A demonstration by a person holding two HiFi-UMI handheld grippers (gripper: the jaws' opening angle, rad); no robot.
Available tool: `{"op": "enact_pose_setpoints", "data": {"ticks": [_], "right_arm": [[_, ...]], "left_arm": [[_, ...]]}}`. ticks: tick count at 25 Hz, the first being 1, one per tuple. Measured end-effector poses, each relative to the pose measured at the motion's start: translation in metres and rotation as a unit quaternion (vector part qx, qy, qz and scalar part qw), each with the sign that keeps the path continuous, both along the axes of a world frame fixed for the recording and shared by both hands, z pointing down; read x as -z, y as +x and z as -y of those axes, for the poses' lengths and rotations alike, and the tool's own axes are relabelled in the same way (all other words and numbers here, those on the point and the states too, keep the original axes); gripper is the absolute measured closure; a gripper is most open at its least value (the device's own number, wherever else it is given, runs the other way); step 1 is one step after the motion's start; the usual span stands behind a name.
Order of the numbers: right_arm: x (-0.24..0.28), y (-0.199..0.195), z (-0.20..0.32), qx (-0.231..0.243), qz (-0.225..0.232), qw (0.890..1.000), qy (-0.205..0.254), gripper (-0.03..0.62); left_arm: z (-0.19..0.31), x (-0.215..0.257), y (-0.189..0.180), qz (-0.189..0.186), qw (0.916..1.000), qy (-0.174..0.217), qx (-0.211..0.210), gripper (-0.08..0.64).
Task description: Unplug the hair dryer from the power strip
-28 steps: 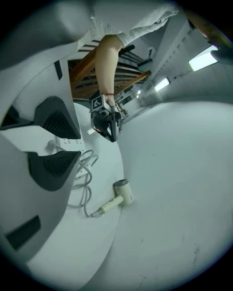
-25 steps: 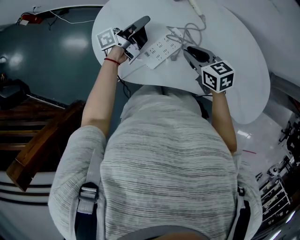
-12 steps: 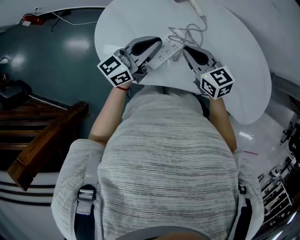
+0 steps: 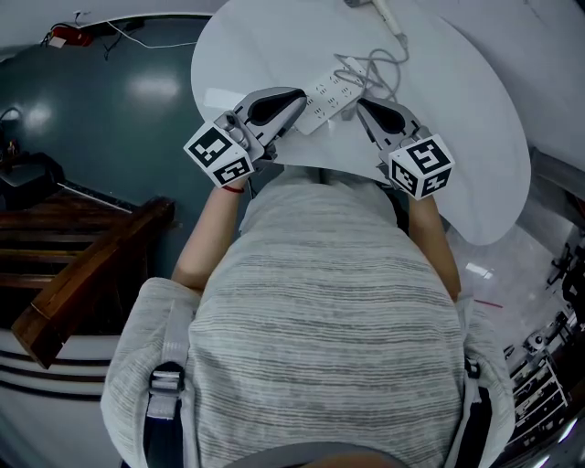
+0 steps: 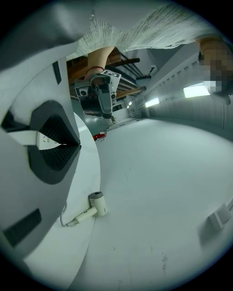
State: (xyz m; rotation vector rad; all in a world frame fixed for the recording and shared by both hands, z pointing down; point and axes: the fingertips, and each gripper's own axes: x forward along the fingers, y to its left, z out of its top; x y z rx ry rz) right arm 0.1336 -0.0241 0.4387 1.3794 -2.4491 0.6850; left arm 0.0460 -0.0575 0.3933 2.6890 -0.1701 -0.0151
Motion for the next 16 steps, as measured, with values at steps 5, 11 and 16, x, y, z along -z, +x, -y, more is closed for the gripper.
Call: {"op": "enact_pose_setpoints", "data": {"ticks": [5, 11, 16], "right_arm": [[0.000, 0.001, -0.004, 0.000, -0.003, 1.000, -0.003, 0.566], [-0.004, 0.002, -0.009, 0.003, -0.004, 1.000, -0.006, 0.566], [-0.005, 0.003, -0.014, 0.003, -0.005, 1.000, -0.008, 0.566]], "left_arm": [[-0.003, -0.001, -0.004, 0.005, 1.0000, -0.002, 0.005, 0.540], [-0.008, -0.006, -0.002, 0.012, 0.9999, 0.000, 0.003, 0.540], [-0.011, -0.007, -0.002, 0.017, 0.9998, 0.003, 0.001, 0.540]]}}
